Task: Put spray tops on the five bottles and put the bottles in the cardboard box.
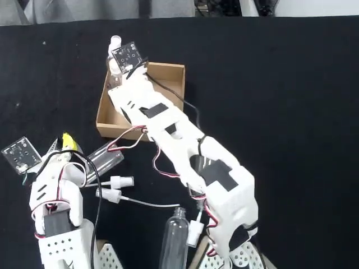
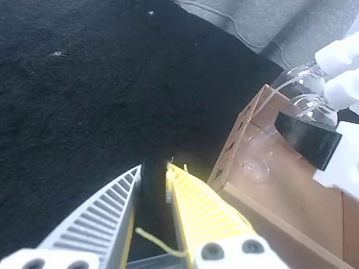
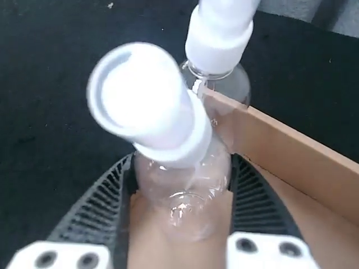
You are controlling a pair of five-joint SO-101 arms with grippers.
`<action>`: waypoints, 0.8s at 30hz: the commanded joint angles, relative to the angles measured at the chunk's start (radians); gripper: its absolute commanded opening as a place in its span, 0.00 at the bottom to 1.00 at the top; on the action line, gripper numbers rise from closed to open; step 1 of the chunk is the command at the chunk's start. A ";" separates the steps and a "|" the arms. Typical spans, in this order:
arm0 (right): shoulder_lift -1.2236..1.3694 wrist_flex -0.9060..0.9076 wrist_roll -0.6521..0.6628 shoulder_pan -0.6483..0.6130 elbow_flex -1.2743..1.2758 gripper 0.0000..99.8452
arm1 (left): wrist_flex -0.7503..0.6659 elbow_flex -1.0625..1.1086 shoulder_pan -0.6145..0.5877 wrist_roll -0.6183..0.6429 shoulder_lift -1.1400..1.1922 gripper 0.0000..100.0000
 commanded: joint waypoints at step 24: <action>-0.117 0.235 0.002 -0.015 -0.045 0.27 | -0.020 0.025 -0.007 -0.014 -0.012 0.07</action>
